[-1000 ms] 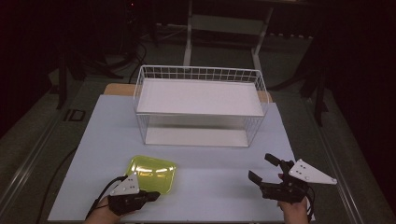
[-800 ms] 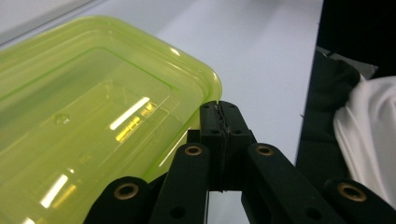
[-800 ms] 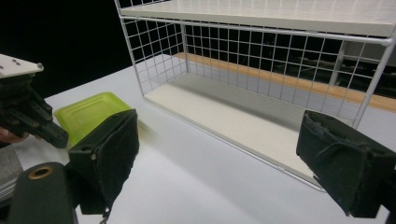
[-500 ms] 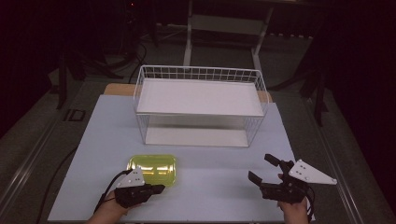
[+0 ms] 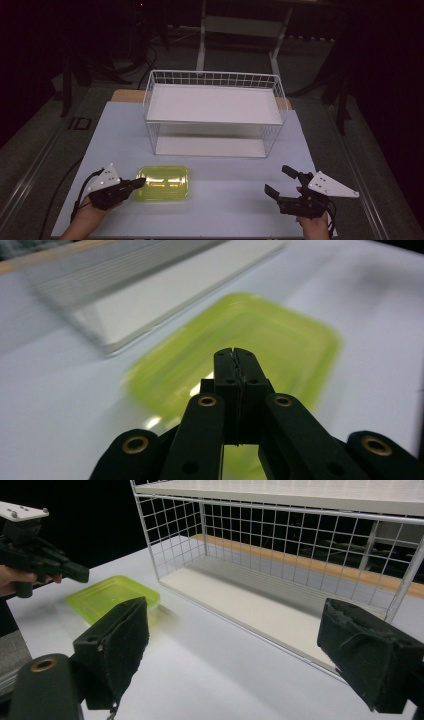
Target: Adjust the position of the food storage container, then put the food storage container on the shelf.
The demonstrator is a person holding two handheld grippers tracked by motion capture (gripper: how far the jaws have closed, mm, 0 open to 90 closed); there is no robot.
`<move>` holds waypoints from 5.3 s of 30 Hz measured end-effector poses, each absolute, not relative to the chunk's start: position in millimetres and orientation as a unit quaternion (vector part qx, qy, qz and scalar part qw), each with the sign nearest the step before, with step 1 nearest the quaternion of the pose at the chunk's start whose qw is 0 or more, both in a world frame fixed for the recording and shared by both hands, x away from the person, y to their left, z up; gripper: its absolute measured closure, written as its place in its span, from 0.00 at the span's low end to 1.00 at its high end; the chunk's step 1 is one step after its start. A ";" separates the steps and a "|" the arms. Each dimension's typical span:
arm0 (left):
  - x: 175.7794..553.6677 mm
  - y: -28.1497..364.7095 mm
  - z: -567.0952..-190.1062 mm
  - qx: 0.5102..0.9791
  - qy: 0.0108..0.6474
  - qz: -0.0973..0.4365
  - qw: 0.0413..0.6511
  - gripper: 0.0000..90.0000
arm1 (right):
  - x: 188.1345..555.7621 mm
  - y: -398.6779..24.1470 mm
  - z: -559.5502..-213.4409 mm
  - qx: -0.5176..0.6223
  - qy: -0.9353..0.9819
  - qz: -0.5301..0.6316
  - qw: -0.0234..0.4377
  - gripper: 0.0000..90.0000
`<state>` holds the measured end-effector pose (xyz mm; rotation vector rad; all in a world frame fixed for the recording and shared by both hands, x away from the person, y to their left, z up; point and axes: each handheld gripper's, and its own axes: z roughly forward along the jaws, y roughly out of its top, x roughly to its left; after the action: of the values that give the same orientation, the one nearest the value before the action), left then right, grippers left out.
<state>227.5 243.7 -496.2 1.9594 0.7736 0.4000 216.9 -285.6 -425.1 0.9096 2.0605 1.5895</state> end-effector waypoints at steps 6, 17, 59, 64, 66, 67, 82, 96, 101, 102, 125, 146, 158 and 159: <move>234.3 271.8 -513.3 0.797 0.343 0.187 0.460 1.00 | 217.5 -284.5 -426.2 0.325 0.736 0.564 0.187 0.15; 241.8 275.7 -528.4 0.798 0.358 0.167 0.455 1.00 | 218.9 -283.2 -427.9 0.326 0.738 0.561 0.183 0.15; 249.6 182.8 -524.0 0.823 0.279 0.082 0.488 1.00 | 221.3 -284.4 -429.5 0.326 0.740 0.559 0.181 0.15; 253.1 170.6 -523.1 0.826 0.269 0.076 0.490 1.00 | 221.2 -283.7 -429.8 0.327 0.741 0.558 0.181 0.15; 254.5 166.1 -522.8 0.827 0.264 0.076 0.490 1.00 | 221.2 -283.7 -429.9 0.327 0.742 0.557 0.180 0.15; 255.1 164.1 -522.8 0.827 0.264 0.076 0.490 1.00 | 221.3 -283.8 -430.0 0.327 0.742 0.558 0.180 0.15; 269.3 144.6 -525.7 0.823 0.267 0.087 0.494 1.00 | 221.9 -284.1 -431.0 0.326 0.742 0.558 0.177 0.15; 278.1 125.7 -528.2 0.821 0.267 0.087 0.497 1.00 | 221.9 -282.6 -432.7 0.325 0.745 0.556 0.177 0.15; 276.9 129.2 -527.7 0.819 0.264 0.096 0.501 0.93 | 221.8 -282.4 -433.0 0.325 0.743 0.557 0.178 0.15; 276.1 131.0 -527.0 0.814 0.266 0.098 0.508 0.91 | 221.5 -282.7 -432.7 0.326 0.739 0.562 0.180 0.15; 264.0 123.0 -478.3 0.792 0.294 0.092 0.526 0.03 | 233.7 -252.8 -440.4 0.289 0.791 0.508 0.179 0.19; 289.9 107.9 -503.0 0.789 0.402 0.020 0.465 0.19 | 277.6 -223.4 -488.3 0.352 0.811 0.449 0.130 0.16; 289.3 102.2 -518.7 0.798 0.397 -0.026 0.453 0.58 | 283.9 -220.4 -504.0 0.382 0.813 0.426 0.104 0.25; 288.6 102.4 -518.2 0.797 0.399 -0.022 0.453 0.58 | 284.0 -220.4 -504.1 0.384 0.813 0.426 0.102 0.27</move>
<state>288.6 102.4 -518.2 1.9681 0.9864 -0.0539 284.0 -220.4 -504.1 1.1329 2.3995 1.2581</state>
